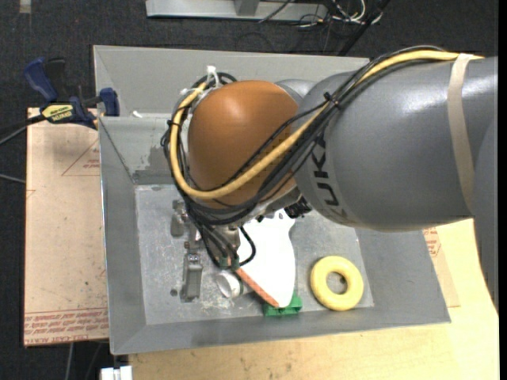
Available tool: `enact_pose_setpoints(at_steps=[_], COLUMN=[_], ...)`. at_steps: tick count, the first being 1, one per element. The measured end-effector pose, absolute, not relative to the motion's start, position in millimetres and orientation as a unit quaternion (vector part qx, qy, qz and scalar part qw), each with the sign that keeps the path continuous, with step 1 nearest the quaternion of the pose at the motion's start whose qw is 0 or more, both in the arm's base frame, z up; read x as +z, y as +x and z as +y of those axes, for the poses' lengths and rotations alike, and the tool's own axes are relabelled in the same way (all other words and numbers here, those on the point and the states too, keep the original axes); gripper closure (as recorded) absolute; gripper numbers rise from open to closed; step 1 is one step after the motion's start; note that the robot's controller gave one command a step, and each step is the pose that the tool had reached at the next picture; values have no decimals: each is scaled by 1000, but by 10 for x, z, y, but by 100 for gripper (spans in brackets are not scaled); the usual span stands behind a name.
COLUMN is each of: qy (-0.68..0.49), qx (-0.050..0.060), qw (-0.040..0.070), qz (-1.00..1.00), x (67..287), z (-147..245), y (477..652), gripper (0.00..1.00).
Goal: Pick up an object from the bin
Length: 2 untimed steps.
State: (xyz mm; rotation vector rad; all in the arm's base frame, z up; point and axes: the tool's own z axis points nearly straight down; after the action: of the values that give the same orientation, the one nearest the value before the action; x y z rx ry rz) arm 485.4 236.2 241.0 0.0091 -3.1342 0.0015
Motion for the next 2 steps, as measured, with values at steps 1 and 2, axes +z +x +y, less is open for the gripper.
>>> enact_pose_setpoints(at_steps=[1,2], qy=[0,-27], qx=[-1,0], qw=[0,4], qz=[-1000,-1000], x=[2452,2787], z=[2348,2227], y=[4874,4947], gripper=[0,0])
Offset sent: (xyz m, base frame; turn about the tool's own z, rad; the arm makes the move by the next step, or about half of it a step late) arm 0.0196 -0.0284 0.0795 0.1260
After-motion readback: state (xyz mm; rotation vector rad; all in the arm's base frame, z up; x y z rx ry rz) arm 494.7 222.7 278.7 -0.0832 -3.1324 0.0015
